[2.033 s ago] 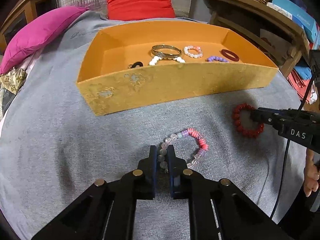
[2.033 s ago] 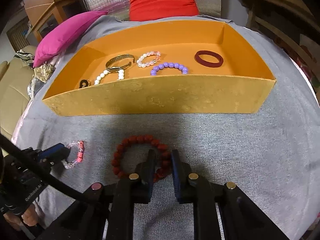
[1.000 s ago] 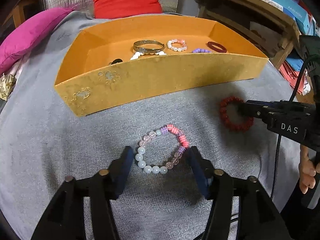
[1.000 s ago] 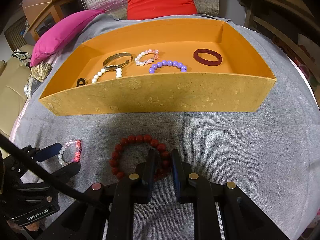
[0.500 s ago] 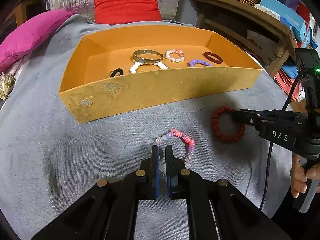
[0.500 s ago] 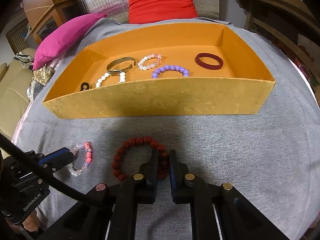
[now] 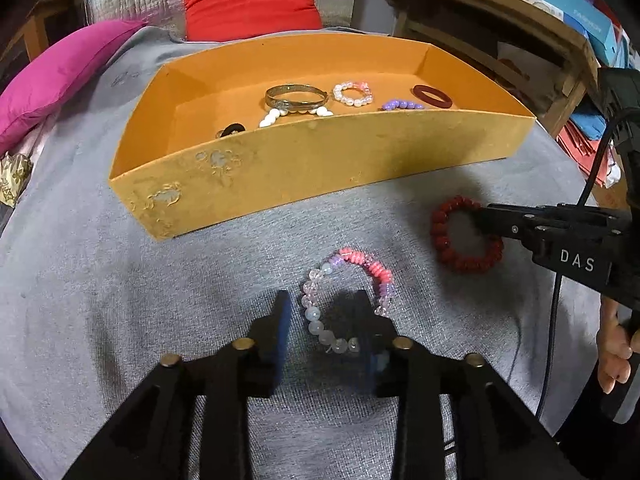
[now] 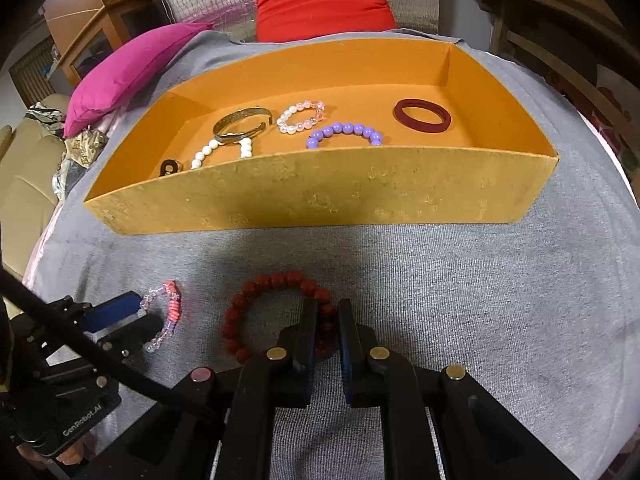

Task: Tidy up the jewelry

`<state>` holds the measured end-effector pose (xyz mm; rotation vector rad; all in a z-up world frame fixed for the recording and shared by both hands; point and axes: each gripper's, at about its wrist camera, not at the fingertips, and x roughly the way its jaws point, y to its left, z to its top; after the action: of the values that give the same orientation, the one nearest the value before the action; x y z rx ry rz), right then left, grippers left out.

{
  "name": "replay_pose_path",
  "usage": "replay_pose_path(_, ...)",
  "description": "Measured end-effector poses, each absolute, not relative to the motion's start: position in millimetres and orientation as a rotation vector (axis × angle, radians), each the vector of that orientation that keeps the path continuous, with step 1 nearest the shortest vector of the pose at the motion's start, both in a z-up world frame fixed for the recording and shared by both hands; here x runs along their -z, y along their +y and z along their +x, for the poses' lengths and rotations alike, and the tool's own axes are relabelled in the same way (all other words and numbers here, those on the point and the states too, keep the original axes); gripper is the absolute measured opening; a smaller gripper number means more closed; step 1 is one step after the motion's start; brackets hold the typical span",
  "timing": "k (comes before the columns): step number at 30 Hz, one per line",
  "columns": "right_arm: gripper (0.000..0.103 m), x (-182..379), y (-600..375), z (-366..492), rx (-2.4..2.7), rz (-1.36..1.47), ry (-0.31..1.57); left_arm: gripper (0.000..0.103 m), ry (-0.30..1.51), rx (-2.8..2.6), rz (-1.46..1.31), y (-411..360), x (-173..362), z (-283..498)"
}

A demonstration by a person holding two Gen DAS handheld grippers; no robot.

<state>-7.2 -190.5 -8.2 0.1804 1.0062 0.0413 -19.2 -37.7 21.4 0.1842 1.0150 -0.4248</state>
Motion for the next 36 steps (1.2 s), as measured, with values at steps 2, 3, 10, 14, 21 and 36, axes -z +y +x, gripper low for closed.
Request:
replay_pose_path(2, 0.011, 8.3, -190.9, -6.9, -0.043, 0.181, 1.007, 0.039, 1.017, 0.430, 0.170, -37.5, -21.7, -17.7)
replay_pose_path(3, 0.011, 8.4, -191.2, -6.8, -0.043, 0.182, 1.007, 0.039, 1.015, 0.432, 0.167, -37.0, -21.8, -17.0)
replay_pose_path(10, 0.011, 7.7, -189.6, -8.2, -0.048, 0.171, 0.992, 0.009, 0.997, 0.409, 0.205, -42.2, -17.5, -8.0)
replay_pose_path(14, 0.011, 2.6, -191.9, -10.6, -0.061, 0.191, 0.971, 0.007, 0.990, 0.412, 0.194, -41.9, -18.2, -7.9)
replay_pose_path(21, 0.011, -15.4, -195.8, -17.1, -0.083, 0.253, 0.904, 0.007, 0.925, 0.417, 0.153, -32.8, -37.1, -14.1)
replay_pose_path(36, 0.011, -49.4, -187.6, -35.7, -0.142, 0.302, 0.729, 0.007, 0.800, 0.384, 0.086, -17.7, -79.4, -29.2)
